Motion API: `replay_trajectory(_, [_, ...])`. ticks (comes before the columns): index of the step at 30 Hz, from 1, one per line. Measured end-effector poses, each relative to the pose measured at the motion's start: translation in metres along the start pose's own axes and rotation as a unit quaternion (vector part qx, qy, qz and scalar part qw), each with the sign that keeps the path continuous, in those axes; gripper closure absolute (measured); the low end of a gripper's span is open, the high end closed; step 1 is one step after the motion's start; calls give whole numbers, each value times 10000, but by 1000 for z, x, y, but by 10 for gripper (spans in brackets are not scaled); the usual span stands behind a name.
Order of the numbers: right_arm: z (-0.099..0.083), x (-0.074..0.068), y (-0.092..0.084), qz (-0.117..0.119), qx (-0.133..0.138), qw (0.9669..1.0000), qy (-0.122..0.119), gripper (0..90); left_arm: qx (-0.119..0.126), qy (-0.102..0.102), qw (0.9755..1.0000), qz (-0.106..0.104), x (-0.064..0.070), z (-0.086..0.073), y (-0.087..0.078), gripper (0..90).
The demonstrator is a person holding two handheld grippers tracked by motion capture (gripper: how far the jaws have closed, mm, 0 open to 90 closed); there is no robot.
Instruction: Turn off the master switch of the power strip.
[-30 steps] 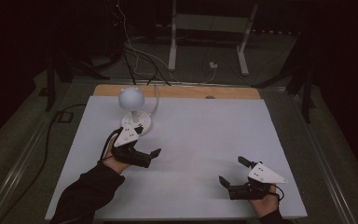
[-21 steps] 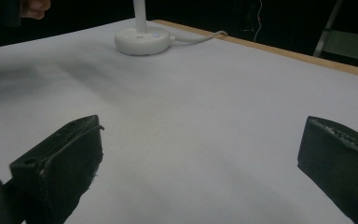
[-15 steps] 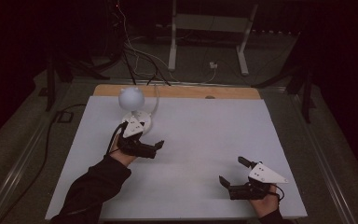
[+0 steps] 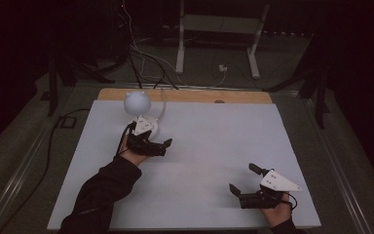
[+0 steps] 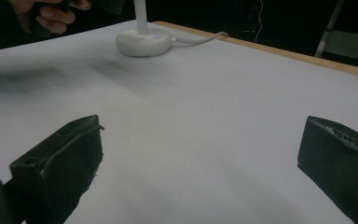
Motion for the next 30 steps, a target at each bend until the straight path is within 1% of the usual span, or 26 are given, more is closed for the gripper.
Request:
replay_trajectory(3, [0, 0, 0, 2, 10, 10000, 2, 0, 6, -46, 10000, 86, -4, 1, 4, 67])
replay_trajectory(4, [0, 0, 0, 2, 11, 10000, 2, 0, 18, 14, 9997, 243, -7, 1, 6, 82])
replay_trajectory(5, [0, 0, 0, 2, 11, 10000, 2, 0, 18, 14, 9997, 243, -7, 1, 6, 105])
replay_trajectory(6, [0, 0, -1, 7, 19, 10000, 14, 0, 79, -49, 9995, 297, -10, 2, 7, 132])
replay_trajectory(8, [0, 0, -1, 11, 21, 10000, 19, 0, 113, -59, 9996, 266, -11, 2, 7, 206])
replay_trajectory(9, [0, 1, -1, 12, 23, 10000, 19, 0, 130, -53, 9995, 291, -13, 2, 8, 245])
replay_trajectory(11, [0, 0, 0, 17, 14, 10000, 18, 0, 140, -89, 9991, 387, -17, 3, 9, 318])
replay_trajectory(12, [0, 0, 0, 18, 15, 10000, 10, 0, 149, -95, 9986, 499, -21, 4, 10, 353])
replay_trajectory(13, [0, 0, 0, 19, 18, 10000, 8, 0, 149, -95, 9986, 499, -21, 4, 10, 384])
replay_trajectory(15, [1, 0, -1, 21, 25, 10000, 15, 0, 110, -53, 9982, 589, -24, 5, 13, 462])
replay_trajectory(18, [0, 1, -1, 21, 30, 10000, 27, 0, 78, -51, 9980, 617, -26, 6, 14, 556])
replay_trajectory(19, [0, 1, -1, 21, 31, 10000, 31, 0, 89, -89, 9977, 662, -28, 7, 14, 595])
replay_trajectory(22, [0, 1, -1, 26, 36, 10000, 35, 0, 87, -223, 9973, 696, -32, 8, 16, 682])
replay_trajectory(23, [0, 1, -1, 26, 36, 10000, 35, 0, 73, -261, 9970, 725, -33, 8, 17, 682])
replay_trajectory(24, [0, 1, -1, 30, 35, 10000, 32, 0, 72, -268, 9969, 735, -34, 8, 18, 705])
replay_trajectory(25, [1, 1, -1, 28, 38, 10000, 28, 0, 74, -279, 9964, 794, -35, 8, 19, 756])
replay_trajectory(26, [1, 1, -2, 25, 43, 10000, 27, 0, 82, -326, 9963, 792, -35, 8, 19, 785])
replay_trajectory(27, [1, 1, -2, 25, 43, 10000, 27, 0, 112, -366, 9962, 783, -36, 9, 20, 785])
replay_trajectory(28, [1, 1, -2, 24, 46, 10000, 35, 0, 96, -362, 9955, 866, -37, 9, 20, 791])
replay_trajectory(29, [1, 2, -2, 23, 49, 10000, 39, 0, 92, -379, 9952, 895, -38, 8, 21, 860])
replay_trajectory(30, [1, 2, -2, 23, 49, 10000, 39, 0, 68, -411, 9952, 885, -39, 8, 22, 860])
Point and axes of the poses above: each handheld gripper's, and its own axes: y roughly forward along the jaws, z roughly out of its top, x roughly to its right, the point moved 9 cm from there along y, roughly forward along the jaws, and after that the axes turned 12 degrees about -x, right-handed, at the moved point
